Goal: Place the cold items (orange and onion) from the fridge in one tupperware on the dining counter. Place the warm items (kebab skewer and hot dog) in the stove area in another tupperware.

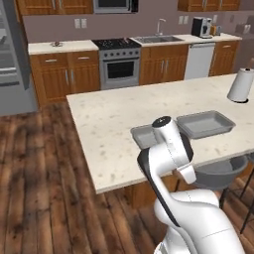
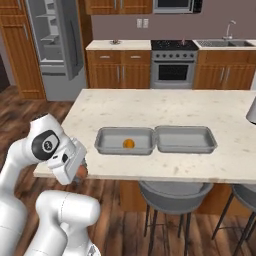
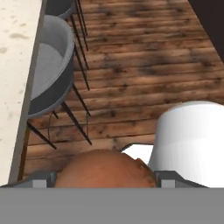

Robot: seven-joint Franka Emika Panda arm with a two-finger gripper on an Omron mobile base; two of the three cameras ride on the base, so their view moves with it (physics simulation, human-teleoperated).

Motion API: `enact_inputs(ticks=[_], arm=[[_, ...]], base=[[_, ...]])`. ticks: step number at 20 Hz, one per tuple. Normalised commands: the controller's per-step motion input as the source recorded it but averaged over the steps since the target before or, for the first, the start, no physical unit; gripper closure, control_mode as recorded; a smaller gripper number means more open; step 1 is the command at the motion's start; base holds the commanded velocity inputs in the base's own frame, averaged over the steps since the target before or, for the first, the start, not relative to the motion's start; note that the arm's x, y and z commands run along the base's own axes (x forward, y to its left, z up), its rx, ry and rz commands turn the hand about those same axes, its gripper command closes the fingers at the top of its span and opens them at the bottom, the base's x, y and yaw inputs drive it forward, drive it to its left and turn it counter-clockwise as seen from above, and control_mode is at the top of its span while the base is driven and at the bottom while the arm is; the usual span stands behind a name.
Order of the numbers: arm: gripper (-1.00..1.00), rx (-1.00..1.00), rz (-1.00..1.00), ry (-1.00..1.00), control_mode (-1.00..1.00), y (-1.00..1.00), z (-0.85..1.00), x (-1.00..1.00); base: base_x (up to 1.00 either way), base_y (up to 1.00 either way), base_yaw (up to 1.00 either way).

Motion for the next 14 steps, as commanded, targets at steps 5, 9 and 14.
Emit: enact_inputs(ticks=[5, 9, 14], arm=[[1.00, 0.00, 0.00, 0.00, 1.00, 0.00, 0.00, 0.00], [1.00, 0.00, 0.00, 0.00, 1.00, 0.00, 0.00, 0.00], [1.00, 0.00, 0.00, 0.00, 1.00, 0.00, 0.00, 0.00]], base=[[0.46, -0.37, 0.22], [0.29, -0.42, 0.25], [0.33, -0.37, 0.26]])
